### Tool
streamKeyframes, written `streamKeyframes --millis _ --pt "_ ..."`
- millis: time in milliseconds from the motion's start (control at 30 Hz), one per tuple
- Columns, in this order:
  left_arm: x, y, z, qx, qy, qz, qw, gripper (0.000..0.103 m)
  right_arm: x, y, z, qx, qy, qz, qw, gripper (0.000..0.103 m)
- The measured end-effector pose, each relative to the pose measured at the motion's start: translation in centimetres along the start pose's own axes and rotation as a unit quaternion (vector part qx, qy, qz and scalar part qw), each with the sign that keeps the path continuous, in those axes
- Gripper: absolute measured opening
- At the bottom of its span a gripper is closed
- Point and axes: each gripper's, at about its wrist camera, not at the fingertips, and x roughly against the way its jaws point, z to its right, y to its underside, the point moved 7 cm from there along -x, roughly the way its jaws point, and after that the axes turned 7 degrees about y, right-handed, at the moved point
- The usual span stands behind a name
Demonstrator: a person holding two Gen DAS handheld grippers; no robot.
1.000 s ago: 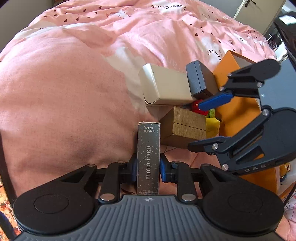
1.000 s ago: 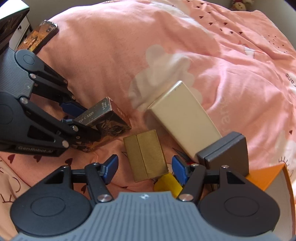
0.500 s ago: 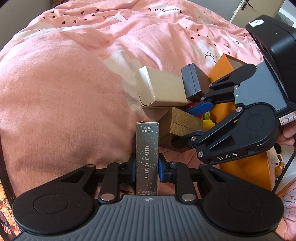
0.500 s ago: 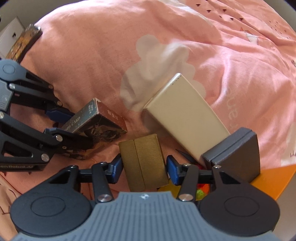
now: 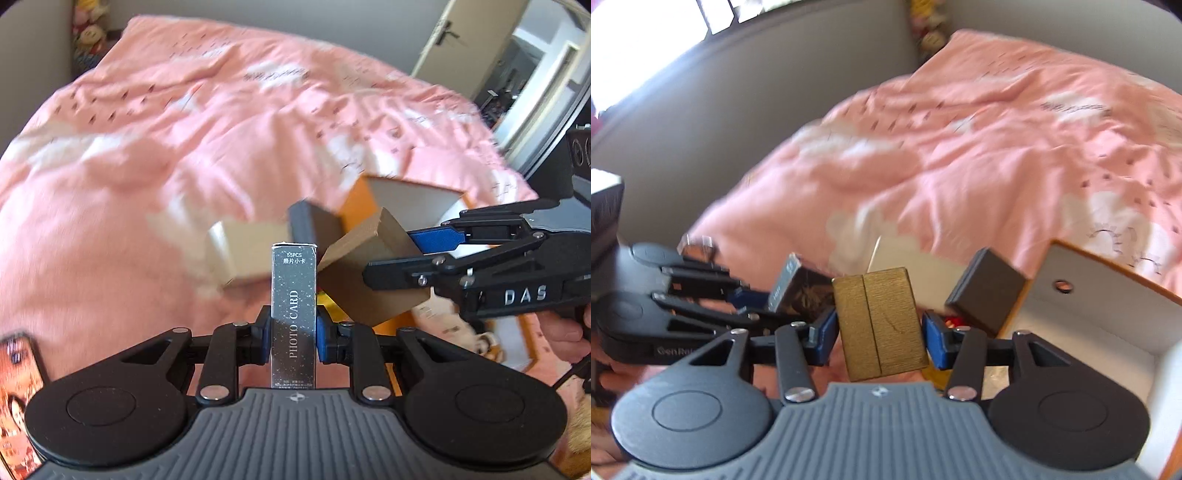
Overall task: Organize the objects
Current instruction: 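Carry both boxes over the orange box while the left gripper releases the photo card box inside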
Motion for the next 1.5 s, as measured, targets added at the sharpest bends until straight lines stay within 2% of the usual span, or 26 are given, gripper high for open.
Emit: streamKeyframes --millis 67,167,267,367,533,667,833,1133,1300,1433,1500 --pt "0.3 -1.5 2.2 -0.018 0.023 0.012 0.9995 0.025 2.6 -0.7 2.3 -0.044 0.023 0.034 0.998 0.050" --pt "-0.2 -3.3 5.4 -0.033 0.059 0.015 0.9976 0.025 4.8 0.0 5.6 -0.103 0.069 0.061 0.990 0.049" --pt "-2.4 -4.5 8.3 -0.041 0.092 0.003 0.9950 0.025 5.5 1.9 9.1 -0.162 0.097 0.067 0.980 0.049" --pt "-5.9 -4.9 10.1 -0.032 0.112 -0.030 0.9928 0.025 4.6 4.1 12.2 -0.214 0.118 0.061 0.968 0.049" --pt "-11.4 -4.5 11.4 -0.044 0.064 -0.083 0.9935 0.025 3.0 7.0 15.7 -0.275 0.141 0.056 0.949 0.049" --pt "-14.4 -3.7 11.8 -0.060 0.028 -0.126 0.9898 0.025 1.4 8.1 17.2 -0.303 0.147 0.058 0.940 0.049" --pt "-16.6 -2.6 11.7 -0.074 -0.020 -0.150 0.9857 0.025 -0.7 9.4 18.1 -0.317 0.145 0.050 0.936 0.049" --pt "-17.8 -1.5 11.4 -0.099 -0.074 -0.170 0.9777 0.026 -3.4 10.0 18.1 -0.330 0.131 0.030 0.934 0.049" --pt "-17.7 -1.5 11.2 -0.094 -0.068 -0.170 0.9786 0.026 -4.2 10.1 17.7 -0.327 0.132 0.020 0.936 0.048" --pt "-16.9 -2.0 11.2 -0.083 -0.035 -0.162 0.9826 0.026 -4.3 10.0 17.8 -0.320 0.147 0.020 0.936 0.049" --pt "-16.3 -2.6 11.5 -0.098 -0.018 -0.150 0.9837 0.026 -4.1 9.9 18.0 -0.318 0.155 0.022 0.935 0.049"
